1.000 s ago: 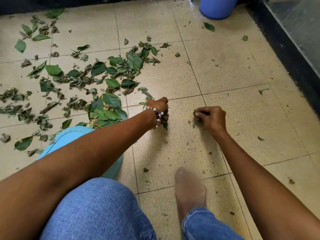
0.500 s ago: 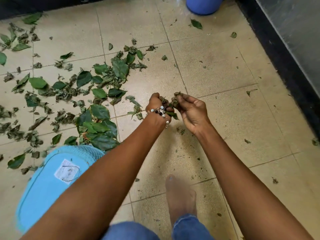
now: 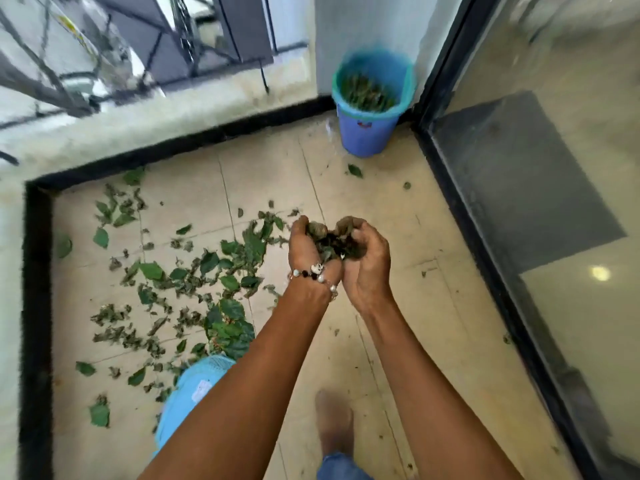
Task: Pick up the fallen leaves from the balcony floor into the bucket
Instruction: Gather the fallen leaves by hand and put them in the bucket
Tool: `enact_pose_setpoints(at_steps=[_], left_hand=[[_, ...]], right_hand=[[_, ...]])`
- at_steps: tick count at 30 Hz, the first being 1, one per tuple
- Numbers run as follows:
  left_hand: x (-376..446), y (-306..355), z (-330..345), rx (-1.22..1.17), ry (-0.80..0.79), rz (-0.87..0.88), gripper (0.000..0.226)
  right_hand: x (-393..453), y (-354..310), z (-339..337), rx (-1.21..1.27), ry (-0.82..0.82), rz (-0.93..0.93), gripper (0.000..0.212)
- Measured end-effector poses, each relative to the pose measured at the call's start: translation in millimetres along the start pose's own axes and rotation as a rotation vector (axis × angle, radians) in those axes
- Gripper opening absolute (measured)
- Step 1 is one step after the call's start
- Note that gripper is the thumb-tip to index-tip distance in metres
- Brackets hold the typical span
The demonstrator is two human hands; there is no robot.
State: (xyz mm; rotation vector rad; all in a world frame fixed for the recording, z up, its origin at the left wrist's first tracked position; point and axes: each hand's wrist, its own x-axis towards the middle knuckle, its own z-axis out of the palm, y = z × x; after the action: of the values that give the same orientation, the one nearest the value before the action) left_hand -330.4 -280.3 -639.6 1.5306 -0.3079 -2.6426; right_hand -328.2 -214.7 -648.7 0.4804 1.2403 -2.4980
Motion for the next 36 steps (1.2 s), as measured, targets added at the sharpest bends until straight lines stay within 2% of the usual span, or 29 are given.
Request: enact_pose_setpoints(at_steps=[3, 8, 12, 14, 15, 19, 21, 25, 28, 30, 34, 36], left_hand=[[-51, 14, 66, 0.063, 0.009, 0.078, 0.037], [-116, 32, 159, 0.029, -0.034, 0.070, 0.036], [-126, 42, 213, 0.091, -0.046, 0.096, 0.029], [-111, 48, 244, 0.134, -0.053, 0.119, 0.024], [-100, 51, 261, 0.133, -0.036, 0.147, 0.022], [-36, 57, 311, 0.170, -0.068, 0.162, 0.018], [15, 60, 336, 0.186, -0.084, 0.159, 0.008], [122, 58, 375, 0.270, -0.057, 0.132, 0.009], [193, 49, 393, 0.336, -0.013, 0.045, 0.020], [236, 44, 402, 0.375, 0.031, -0.024, 0.032], [294, 43, 406, 0.445, -0.029, -0.199, 0.059], [304, 43, 405, 0.487, -0.040, -0.226, 0.058]], right_hand=[[-7, -71, 46, 0.008, 0.000, 0.007, 0.019], [-5, -170, 117, -0.064, 0.075, 0.023, 0.021], [23, -211, 144, 0.000, 0.161, 0.086, 0.013], [52, -226, 157, 0.054, 0.186, 0.141, 0.024], [71, -230, 161, 0.077, 0.205, 0.159, 0.028], [151, -241, 165, 0.120, 0.238, 0.208, 0.018], [208, -236, 160, 0.117, 0.250, 0.233, 0.019], [317, -219, 139, 0.101, 0.311, 0.277, 0.018], [385, -198, 116, 0.082, 0.396, 0.315, 0.022], [425, -181, 100, 0.088, 0.437, 0.341, 0.035], [476, -162, 73, 0.109, 0.432, 0.410, 0.049], [486, -160, 64, 0.074, 0.472, 0.428, 0.056]])
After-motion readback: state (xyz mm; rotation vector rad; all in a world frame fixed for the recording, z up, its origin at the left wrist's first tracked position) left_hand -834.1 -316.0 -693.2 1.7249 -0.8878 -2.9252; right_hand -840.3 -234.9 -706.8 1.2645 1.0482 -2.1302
